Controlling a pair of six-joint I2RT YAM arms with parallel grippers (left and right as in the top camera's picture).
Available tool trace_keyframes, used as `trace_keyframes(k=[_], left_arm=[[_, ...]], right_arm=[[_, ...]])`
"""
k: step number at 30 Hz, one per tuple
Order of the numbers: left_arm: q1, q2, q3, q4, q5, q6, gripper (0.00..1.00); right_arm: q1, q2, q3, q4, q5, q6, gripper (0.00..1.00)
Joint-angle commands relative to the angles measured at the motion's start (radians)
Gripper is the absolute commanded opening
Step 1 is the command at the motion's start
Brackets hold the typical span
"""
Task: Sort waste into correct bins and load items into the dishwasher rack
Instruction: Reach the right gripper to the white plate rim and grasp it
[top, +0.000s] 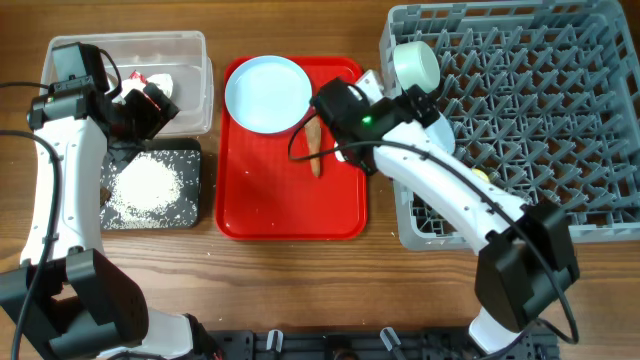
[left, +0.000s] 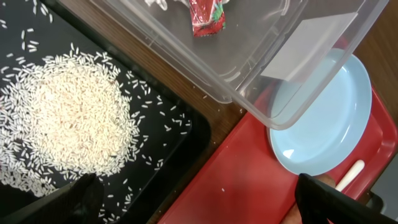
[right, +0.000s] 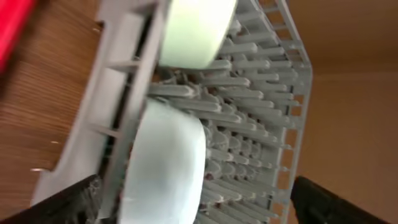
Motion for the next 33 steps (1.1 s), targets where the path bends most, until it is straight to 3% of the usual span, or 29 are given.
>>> trace_keyframes(k=[1,3,8,11,15,19,29,33], left_arm=[[0.002,-0.017,0.014,0.0,-0.006,0.002,1.0],[0.002,-0.017,0.014,0.0,-0.006,0.002,1.0],[0.002,-0.017,0.014,0.0,-0.006,0.002,1.0],[0.002,-0.017,0.014,0.0,-0.006,0.002,1.0],[0.002,-0.017,0.014,0.0,-0.006,0.002,1.0],[0.002,-0.017,0.014,0.0,-0.006,0.002,1.0],[0.002,-0.017,0.014,0.0,-0.006,0.002,1.0],[0.002,-0.017,0.014,0.0,-0.006,0.002,1.0]], right_arm=[[0.006,0.015,0.05,0.036,-0.092,0.006,1.0],[0.01,0.015,0.081,0.074,-0.193,0.005,1.0],[0.01,0.013,0.137,0.316,-0.837,0.009,1.0],[0.008,0.014,0.136,0.456,-1.084,0.038,1.0],[-0.024,0.035,0.136,0.658,-1.006,0.228,0.99],[-0.104,0.168,0.136,0.819,-1.015,0.411,1.0],[-0.113,0.369,0.133,0.796,-1.043,0.565,1.0],[-0.103,0.415,0.133,0.803,-0.962,0.601,0.74]])
